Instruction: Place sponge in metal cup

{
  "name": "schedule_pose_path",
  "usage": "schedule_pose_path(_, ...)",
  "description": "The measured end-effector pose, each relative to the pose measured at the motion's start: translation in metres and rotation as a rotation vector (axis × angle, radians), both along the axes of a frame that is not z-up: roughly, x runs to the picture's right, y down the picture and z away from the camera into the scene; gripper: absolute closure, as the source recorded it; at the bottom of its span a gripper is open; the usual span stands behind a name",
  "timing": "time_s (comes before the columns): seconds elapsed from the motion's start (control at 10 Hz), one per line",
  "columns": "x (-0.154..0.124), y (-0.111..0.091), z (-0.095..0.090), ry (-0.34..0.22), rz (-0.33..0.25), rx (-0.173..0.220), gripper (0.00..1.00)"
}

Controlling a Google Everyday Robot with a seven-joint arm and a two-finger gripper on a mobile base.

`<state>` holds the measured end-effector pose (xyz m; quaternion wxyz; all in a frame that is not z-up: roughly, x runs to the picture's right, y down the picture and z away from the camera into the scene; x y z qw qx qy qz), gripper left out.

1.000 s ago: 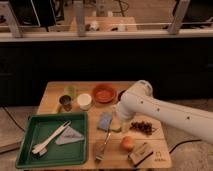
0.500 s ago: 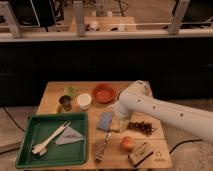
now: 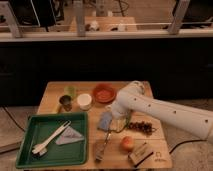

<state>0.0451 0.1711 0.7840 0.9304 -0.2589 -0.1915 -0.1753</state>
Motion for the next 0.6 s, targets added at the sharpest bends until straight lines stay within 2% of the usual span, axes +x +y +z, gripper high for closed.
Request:
schedule_pose_path(0.3,-0.0045,0.0019,0.0137,-0.013,0.012,-0.007,0.2)
schedule_pose_path(0.4,-0.0052,0.0024,0.0142,-0.019,0.0,-0.002,0.2)
schedule_pose_path(0.5,-0.0065,0.0005,0.0115,-0.039,-0.039,0.009,0.2)
schedule_pose_path(0.6,-0.0117,-0.0048,0.0047,-0.077,-0.116,0.02,0.2)
